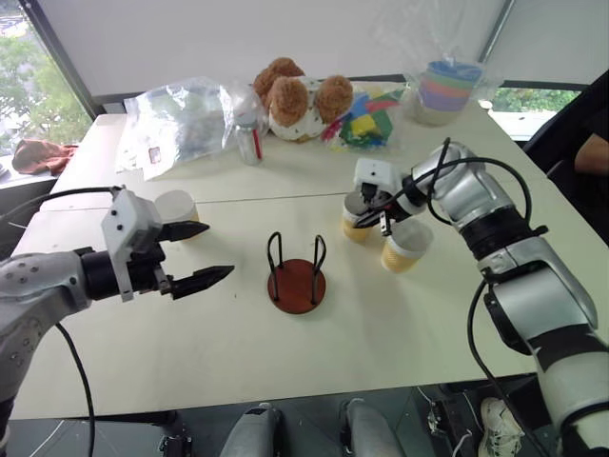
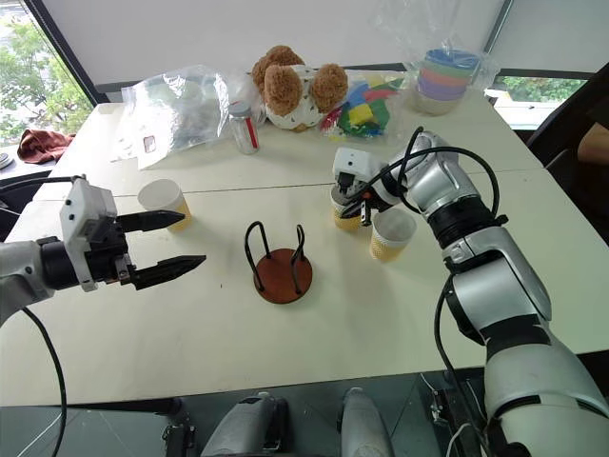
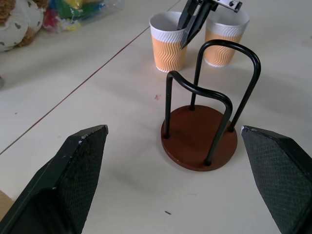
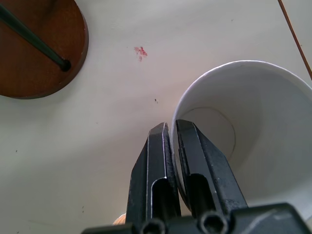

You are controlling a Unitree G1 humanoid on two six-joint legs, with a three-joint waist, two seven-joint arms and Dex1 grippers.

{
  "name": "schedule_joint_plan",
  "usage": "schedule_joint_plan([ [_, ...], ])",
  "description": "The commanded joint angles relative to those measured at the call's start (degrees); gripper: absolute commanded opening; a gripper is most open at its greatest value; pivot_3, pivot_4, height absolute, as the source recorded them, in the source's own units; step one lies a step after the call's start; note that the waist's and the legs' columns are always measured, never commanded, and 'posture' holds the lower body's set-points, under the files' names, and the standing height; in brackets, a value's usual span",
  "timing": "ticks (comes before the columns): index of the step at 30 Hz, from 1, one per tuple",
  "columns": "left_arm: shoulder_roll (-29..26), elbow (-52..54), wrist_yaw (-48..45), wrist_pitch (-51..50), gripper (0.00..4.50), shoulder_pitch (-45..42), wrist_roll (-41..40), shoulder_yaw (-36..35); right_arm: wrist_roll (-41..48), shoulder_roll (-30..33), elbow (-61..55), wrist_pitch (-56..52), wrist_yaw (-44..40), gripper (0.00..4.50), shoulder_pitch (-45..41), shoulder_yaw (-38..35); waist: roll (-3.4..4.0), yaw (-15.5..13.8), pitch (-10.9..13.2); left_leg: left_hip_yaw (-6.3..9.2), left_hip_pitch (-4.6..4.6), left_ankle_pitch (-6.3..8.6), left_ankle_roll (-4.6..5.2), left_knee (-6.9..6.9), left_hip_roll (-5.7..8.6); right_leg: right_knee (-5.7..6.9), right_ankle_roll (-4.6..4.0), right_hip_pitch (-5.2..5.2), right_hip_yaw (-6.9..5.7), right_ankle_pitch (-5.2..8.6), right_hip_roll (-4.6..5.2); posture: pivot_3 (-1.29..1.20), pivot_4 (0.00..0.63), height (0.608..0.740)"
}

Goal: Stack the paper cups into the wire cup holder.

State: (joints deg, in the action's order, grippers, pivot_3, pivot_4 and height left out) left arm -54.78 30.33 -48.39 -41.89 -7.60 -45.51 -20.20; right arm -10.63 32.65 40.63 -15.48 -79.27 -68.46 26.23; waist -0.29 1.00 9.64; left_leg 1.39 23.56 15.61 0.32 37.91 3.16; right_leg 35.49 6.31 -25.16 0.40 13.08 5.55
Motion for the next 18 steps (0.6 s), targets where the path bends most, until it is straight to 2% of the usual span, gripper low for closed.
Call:
schedule_joint_plan([
  [1,-0.26,0.70,-0.12,0.80,4.50,-0.78,0.17,-0.53,-0.14,1.01,-0.14,2.85,0.26,0.06,-3.94,-2.39,0.00,0.03,0.00,0.00,0.00,0.00,0.00,0.00,0.00,0.00,0.00,0.00,0.00,0.00,0.00,0.00,0.150,0.740],
  [4,-1.26,0.27,-1.14,0.14,4.50,-0.91,-0.46,-0.88,-0.07,2.41,2.59,7.92,0.38,0.06,-8.49,-3.81,0.06,0.09,0.04,-0.01,0.00,-0.01,-0.01,0.00,0.00,0.03,0.00,-0.02,0.01,0.00,0.00,0.00,0.150,0.740],
  [8,-3.17,-0.04,-3.12,0.24,4.50,-0.88,-0.12,-1.45,3.70,3.50,3.47,8.45,-5.99,0.06,-16.27,-6.95,0.11,0.10,0.08,-0.02,0.00,-0.01,-0.02,-0.03,0.00,0.05,0.00,-0.08,0.00,0.00,-0.02,0.00,0.150,0.740],
  [11,-5.03,-0.09,-4.57,0.03,4.50,-1.09,0.00,-1.50,15.48,5.91,-10.15,-2.25,-12.73,0.06,-16.77,-5.51,0.10,0.10,0.08,0.01,0.00,-0.01,-0.01,-0.06,-0.05,0.05,0.00,-0.07,-0.04,0.00,-0.05,0.00,0.150,0.740],
  [14,-5.54,-0.07,-5.05,-0.33,4.50,-1.13,-0.45,-1.51,25.68,10.28,-25.29,-9.21,-13.23,0.06,-12.32,-1.24,0.08,0.01,0.06,0.05,0.00,0.01,0.01,-0.07,-0.06,0.05,0.00,-0.05,-0.07,0.00,0.02,0.00,0.150,0.740],
  [16,-5.52,-0.34,-5.03,-0.08,4.50,-1.14,-0.04,-1.36,28.81,11.33,-31.55,-12.44,-13.23,0.06,-10.06,-0.38,0.07,-0.14,0.06,0.07,-0.01,0.07,0.11,-0.01,-0.06,0.02,0.00,0.01,-0.08,0.00,0.06,0.00,0.150,0.740],
  [18,-5.25,-0.57,-4.88,0.36,4.50,-1.08,0.55,-1.11,29.07,9.50,-34.64,-16.72,-13.05,0.06,-8.90,-1.38,0.09,-0.13,0.07,0.05,0.00,0.20,0.33,0.04,-0.02,0.03,0.00,0.04,-0.08,0.00,0.06,0.00,0.150,0.740],
])
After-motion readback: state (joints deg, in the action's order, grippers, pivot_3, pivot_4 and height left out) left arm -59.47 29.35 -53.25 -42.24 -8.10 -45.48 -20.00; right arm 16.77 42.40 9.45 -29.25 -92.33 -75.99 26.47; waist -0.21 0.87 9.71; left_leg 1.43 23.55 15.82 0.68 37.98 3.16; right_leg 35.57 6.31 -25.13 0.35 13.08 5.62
